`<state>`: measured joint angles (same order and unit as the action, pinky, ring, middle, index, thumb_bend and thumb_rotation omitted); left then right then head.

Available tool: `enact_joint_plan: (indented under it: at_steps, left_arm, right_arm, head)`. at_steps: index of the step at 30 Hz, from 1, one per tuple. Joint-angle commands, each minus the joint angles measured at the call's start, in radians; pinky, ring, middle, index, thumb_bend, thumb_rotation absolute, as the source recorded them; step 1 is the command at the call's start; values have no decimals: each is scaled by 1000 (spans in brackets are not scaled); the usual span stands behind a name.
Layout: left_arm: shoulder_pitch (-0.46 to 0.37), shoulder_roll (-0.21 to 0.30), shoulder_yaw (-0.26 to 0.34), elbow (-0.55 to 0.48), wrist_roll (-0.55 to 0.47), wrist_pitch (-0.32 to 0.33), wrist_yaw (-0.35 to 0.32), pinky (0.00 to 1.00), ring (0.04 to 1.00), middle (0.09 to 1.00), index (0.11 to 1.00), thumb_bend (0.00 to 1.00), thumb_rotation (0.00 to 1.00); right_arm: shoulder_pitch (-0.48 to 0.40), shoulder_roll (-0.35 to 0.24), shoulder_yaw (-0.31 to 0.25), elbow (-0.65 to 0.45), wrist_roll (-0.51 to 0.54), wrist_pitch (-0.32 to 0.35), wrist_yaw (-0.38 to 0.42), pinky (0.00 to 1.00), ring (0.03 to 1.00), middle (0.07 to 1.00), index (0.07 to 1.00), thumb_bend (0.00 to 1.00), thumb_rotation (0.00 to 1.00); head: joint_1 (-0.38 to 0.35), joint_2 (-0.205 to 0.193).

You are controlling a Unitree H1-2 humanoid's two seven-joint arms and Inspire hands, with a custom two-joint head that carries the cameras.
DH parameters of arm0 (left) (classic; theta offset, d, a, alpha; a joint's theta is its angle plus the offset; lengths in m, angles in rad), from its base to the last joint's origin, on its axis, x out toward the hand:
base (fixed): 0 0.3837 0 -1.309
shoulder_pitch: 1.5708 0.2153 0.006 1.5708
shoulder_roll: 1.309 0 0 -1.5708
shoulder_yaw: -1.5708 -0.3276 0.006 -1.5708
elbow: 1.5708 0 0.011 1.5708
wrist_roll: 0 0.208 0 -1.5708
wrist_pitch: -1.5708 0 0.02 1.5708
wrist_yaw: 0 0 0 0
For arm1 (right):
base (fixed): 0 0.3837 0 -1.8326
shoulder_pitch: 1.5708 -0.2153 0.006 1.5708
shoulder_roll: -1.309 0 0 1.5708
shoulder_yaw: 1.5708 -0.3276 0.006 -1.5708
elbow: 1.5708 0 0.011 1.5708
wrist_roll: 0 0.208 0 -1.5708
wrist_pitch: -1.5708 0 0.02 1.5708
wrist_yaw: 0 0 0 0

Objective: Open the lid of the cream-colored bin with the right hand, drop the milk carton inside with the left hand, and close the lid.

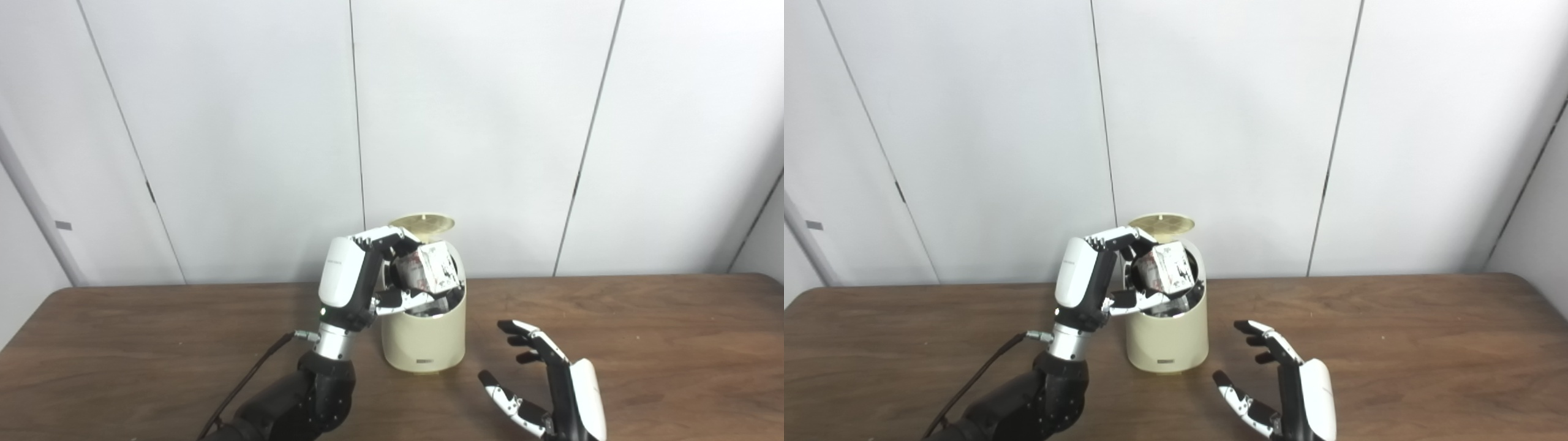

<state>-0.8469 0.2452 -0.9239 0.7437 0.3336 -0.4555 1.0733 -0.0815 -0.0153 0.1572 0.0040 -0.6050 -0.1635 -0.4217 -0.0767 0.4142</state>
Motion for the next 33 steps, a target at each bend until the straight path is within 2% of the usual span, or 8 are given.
enact_joint_plan:
  at_steps: [1,7,8,9,12,15,22,33]
  left_arm:
    - [-59,0,11,-7,4,-14,20,353,443,491,475,505,0]
    - [-41,8,32,-25,-27,-14,-36,459,525,543,489,519,37]
    - [-38,12,33,-33,-41,-14,-54,503,574,593,572,773,153]
    - [-34,15,35,-41,-53,-14,-71,542,612,631,624,892,241]
    - [-18,22,53,-66,-80,-14,-128,628,690,703,714,986,447]
    - [-1,25,78,-95,-94,-14,-174,671,731,740,760,1000,547]
    - [11,24,100,-109,-72,-14,-202,749,799,790,813,1000,568]
    - [13,22,113,-104,-56,-14,-203,719,770,770,790,1000,533]
  right_arm:
    - [60,48,26,40,3,-21,-16,571,697,733,711,305,149]
    - [59,44,27,40,2,-26,-15,561,688,732,711,304,129]
    - [61,45,26,37,2,-19,-11,572,697,735,713,303,156]
    - [61,45,26,35,3,-16,-10,580,703,736,714,302,169]
    - [62,45,25,33,2,-17,-12,580,703,738,714,301,159]
    - [62,44,26,32,4,-20,-11,587,708,739,715,297,162]
    - [60,46,26,34,8,-24,-11,576,699,736,713,295,150]
    - [61,45,27,29,2,-17,-9,562,688,734,711,296,128]
  head:
    - [-1,2]
    - [-1,4]
    - [-1,6]
    - [0,6]
    - [0,6]
    - [0,8]
    - [-1,8]
    - [0,11]
